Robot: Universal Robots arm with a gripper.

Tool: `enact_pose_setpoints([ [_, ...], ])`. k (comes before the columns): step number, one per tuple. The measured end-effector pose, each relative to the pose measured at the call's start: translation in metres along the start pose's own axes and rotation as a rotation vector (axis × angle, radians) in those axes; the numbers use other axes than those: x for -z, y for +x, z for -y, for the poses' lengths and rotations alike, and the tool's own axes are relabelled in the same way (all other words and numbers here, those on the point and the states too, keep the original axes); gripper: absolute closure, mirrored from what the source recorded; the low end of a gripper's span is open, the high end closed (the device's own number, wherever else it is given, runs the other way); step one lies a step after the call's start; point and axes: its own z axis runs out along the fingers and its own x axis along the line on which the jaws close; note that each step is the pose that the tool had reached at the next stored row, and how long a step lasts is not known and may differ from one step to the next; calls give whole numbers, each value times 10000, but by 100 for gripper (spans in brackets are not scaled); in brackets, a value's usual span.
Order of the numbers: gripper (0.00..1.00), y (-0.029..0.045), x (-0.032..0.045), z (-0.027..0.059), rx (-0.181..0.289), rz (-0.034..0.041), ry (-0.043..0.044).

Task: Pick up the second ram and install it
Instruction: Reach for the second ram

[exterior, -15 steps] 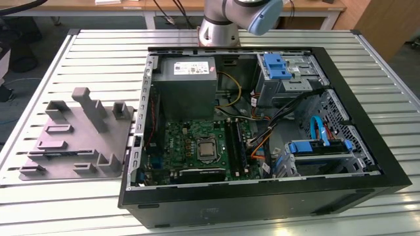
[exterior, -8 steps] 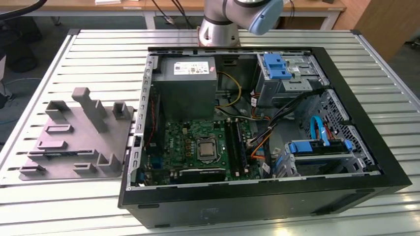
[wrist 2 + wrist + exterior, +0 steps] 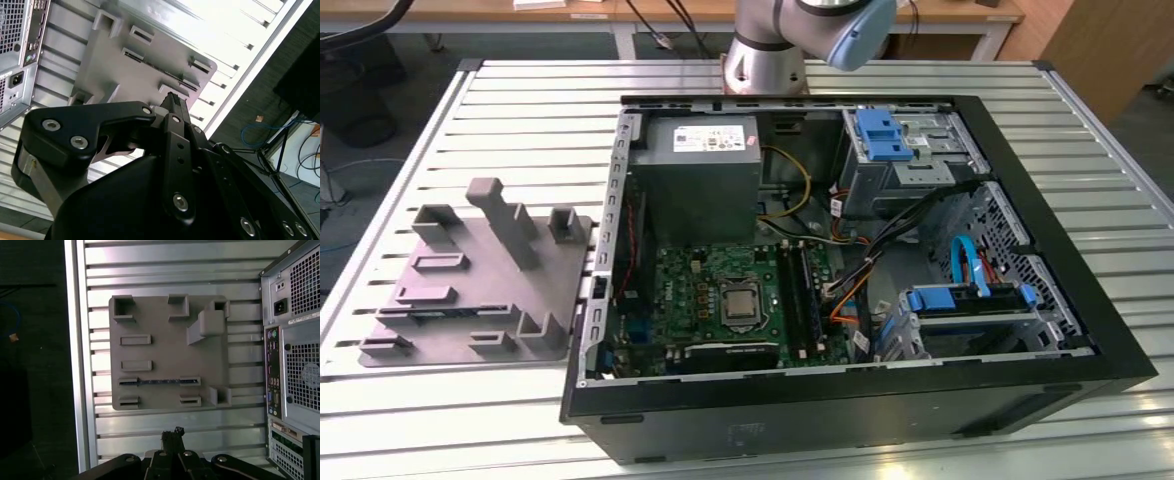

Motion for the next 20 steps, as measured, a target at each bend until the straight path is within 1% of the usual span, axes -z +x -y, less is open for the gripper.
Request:
enact_pose_setpoints([
  [1,90,0,-6,2,-4,-1,-27],
  [4,90,0,-18,2,-36,-21,-272],
  [5,90,1,-26,2,-42,-25,-333],
  [6,90,2,-44,1,-44,-23,-342],
  [20,90,8,-296,1,-44,-40,-338],
])
